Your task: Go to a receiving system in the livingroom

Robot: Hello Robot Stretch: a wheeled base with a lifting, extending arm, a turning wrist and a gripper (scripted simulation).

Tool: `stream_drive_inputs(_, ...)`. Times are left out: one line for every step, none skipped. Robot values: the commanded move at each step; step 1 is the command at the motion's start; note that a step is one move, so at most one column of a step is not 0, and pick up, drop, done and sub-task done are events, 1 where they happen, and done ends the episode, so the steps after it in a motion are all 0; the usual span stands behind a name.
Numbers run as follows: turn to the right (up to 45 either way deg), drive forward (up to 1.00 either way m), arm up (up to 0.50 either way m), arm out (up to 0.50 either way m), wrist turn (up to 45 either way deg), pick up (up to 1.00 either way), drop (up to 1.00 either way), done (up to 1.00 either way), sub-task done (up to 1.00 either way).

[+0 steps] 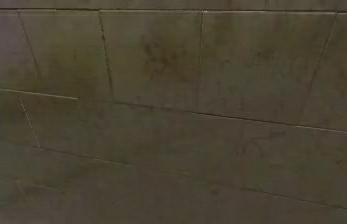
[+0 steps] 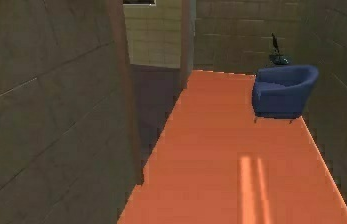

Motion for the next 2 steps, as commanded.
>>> stream_drive_inputs(-45.0, 0.00, 0.00, 0.00, 0.0, 0.00, 0.00, 0.00, 0.00)
stream_drive_inputs(0.0, 0.00, 0.00, 0.00, 0.0, 0.00, 0.00, 1.00, 0.00)
